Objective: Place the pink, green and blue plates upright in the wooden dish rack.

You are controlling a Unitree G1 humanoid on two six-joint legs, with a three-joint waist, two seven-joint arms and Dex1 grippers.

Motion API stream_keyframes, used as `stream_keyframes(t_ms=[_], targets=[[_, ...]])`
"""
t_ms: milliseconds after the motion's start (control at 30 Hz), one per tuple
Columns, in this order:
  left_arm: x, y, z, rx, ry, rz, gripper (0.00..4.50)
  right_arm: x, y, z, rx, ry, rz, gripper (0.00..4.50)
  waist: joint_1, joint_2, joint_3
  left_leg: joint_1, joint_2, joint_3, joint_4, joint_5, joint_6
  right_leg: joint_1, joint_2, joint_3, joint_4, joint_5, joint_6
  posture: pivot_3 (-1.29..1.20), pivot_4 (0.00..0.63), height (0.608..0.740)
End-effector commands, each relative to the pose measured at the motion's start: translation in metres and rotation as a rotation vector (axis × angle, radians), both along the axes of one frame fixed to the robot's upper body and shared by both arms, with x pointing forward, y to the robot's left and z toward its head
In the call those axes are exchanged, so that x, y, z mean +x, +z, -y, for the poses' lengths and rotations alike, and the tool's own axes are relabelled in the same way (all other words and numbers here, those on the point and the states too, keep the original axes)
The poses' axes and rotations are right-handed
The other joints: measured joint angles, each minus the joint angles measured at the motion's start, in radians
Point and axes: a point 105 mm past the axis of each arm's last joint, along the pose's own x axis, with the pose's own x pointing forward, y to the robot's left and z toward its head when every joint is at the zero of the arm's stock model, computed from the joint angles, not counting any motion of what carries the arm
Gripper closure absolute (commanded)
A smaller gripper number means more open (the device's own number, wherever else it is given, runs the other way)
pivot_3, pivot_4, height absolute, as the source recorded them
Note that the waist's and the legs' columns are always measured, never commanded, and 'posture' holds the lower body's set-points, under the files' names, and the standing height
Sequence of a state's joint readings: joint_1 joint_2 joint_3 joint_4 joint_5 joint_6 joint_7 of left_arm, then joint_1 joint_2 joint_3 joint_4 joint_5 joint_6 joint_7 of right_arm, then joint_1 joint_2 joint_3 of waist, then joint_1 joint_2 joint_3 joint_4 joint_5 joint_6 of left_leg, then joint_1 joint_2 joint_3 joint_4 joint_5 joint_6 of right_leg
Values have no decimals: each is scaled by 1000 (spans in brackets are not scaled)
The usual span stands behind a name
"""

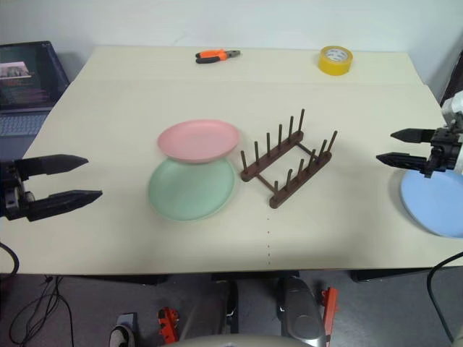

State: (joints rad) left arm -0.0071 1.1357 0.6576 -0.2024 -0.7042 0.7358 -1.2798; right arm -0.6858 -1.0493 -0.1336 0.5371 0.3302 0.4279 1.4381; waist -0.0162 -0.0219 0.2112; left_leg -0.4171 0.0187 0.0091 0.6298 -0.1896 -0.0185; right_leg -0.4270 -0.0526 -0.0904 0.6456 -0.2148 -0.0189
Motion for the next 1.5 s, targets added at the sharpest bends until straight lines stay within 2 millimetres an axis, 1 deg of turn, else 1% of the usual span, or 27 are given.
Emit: stream_keyframes(t_ms=[33,133,200,267,333,400,467,533,600,667,733,800,867,967,1067,1267,1400,1500], targets=[[-1,8,4,23,-26,25,0,-3,15,-2,-22,24,41,67,0,0,0,0,0,0,0,0,0,0,0,0,0,0,0,0,150,740],[-4,7,5,39,-36,23,0,-2,14,-3,-22,25,42,67,0,0,0,0,0,0,0,0,0,0,0,0,0,0,0,0,150,740],[-6,22,28,58,-117,78,0,-1,19,0,-23,12,62,67,1,0,0,0,0,0,0,0,0,0,0,0,0,0,0,0,150,740],[-7,27,39,67,-150,100,0,-1,21,3,-23,3,70,67,8,-1,0,0,0,0,0,0,0,0,0,1,0,0,0,0,150,740],[-1,13,79,64,-235,119,0,0,16,6,-39,-12,67,67,13,1,-1,0,-1,0,0,0,0,1,0,1,-1,0,1,0,150,740],[9,-2,122,32,-272,138,0,-2,18,3,-35,-5,84,67,24,4,-2,1,-2,0,0,0,0,3,0,3,-1,1,2,0,150,740],[16,-17,151,17,-272,126,0,-3,21,0,-28,-2,102,67,34,3,-1,2,-4,0,1,0,1,5,0,5,-1,6,10,0,150,740],[27,-35,174,37,-237,105,0,-7,23,-5,-30,9,110,67,37,1,0,1,-4,1,4,1,1,4,3,8,0,7,12,0,150,740],[31,-49,195,22,-234,56,0,-10,28,-10,-39,30,124,67,38,0,-1,1,-5,2,4,0,1,4,4,10,0,7,13,0,150,740],[40,-64,210,32,-190,-8,0,-13,29,-12,-47,32,132,67,36,0,0,1,-6,3,6,0,1,5,5,12,-1,9,15,0,150,740],[49,-74,223,43,-140,-38,0,-17,30,-14,-53,30,133,67,37,0,0,1,-6,3,9,0,2,5,6,14,0,9,16,0,150,740],[48,-86,239,65,-159,-71,0,-26,32,-15,-59,35,128,67,38,0,0,1,-6,3,12,0,2,5,9,16,0,10,16,0,150,740],[46,-95,249,76,-176,-105,0,-32,32,-16,-57,34,123,67,38,0,0,0,-6,2,13,-1,3,6,11,17,0,10,16,0,150,740],[54,-113,256,151,-158,-124,0,-38,25,-18,-55,18,101,67,37,0,0,0,-6,1,14,-1,3,6,12,20,0,10,16,0,150,740],[60,-130,271,188,-177,-129,0,-46,22,-19,-44,-14,102,67,39,0,-1,1,-6,1,15,-1,3,6,13,21,0,9,13,0,150,740],[75,-145,297,223,-195,-75,0,-54,23,-18,-45,-59,119,67,40,1,-1,0,-7,1,16,-1,4,6,13,24,-1,9,12,0,150,740],[86,-150,313,261,-203,-14,0,-57,20,-19,-55,-69,116,67,40,1,-2,0,-7,2,17,-1,4,7,13,24,-2,9,13,0,150,740],[89,-148,317,250,-199,-11,629,-59,20,-19,-58,-74,115,0,40,1,-2,0,-7,2,17,-1,4,8,12,24,-2,9,13,0,150,740]])
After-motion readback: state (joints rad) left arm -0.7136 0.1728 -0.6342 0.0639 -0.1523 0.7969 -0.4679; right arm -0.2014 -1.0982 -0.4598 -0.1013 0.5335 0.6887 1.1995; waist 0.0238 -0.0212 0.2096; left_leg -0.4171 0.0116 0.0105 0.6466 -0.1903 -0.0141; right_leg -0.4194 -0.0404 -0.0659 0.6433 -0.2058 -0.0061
